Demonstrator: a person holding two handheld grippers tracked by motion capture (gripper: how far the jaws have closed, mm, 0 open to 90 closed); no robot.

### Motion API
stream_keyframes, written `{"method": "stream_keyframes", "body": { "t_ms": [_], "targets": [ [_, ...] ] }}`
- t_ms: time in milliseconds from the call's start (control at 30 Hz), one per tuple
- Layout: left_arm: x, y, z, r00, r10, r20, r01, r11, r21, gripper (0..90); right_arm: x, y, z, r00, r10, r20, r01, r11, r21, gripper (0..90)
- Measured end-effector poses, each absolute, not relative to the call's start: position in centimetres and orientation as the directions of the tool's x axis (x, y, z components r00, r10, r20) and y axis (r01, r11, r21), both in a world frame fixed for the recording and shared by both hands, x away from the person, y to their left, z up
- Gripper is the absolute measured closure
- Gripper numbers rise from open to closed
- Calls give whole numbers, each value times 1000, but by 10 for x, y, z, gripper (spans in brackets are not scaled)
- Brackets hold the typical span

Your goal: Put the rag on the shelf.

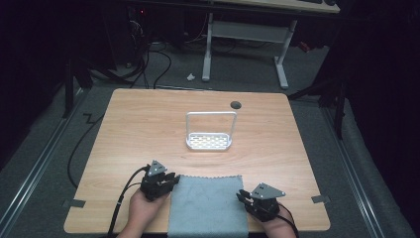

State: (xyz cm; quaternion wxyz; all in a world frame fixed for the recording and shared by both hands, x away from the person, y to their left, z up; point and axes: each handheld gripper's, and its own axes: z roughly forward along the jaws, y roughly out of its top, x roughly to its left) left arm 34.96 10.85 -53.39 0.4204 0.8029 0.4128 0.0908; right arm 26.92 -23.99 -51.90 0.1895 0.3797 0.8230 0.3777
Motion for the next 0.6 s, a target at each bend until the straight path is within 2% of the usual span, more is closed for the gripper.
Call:
{"method": "stream_keyframes", "body": {
  "t_ms": [33, 133, 200, 300, 367, 600],
  "targets": [
    [349, 106, -534, 649, 740, -175, 572, -323, 754, 759, 273, -239, -516, -622, 783, -20, 486, 406, 774, 768],
    [348, 105, -534, 654, 738, -167, 566, -331, 755, 795, 281, -238, -512, -597, 802, -20, 492, 385, 781, 759],
    [348, 106, -535, 659, 732, -171, 565, -333, 755, 851, 298, -237, -504, -549, 836, -19, 500, 347, 794, 722],
    [345, 104, -535, 669, 728, -151, 551, -349, 758, 863, 316, -237, -500, -505, 863, -3, 515, 304, 802, 692],
    [345, 104, -535, 669, 727, -153, 552, -348, 757, 865, 327, -237, -508, -492, 870, 20, 560, 299, 773, 676],
    [347, 107, -535, 667, 722, -181, 566, -334, 754, 864, 332, -237, -525, -504, 864, 6, 587, 337, 736, 667]
  ]
}}
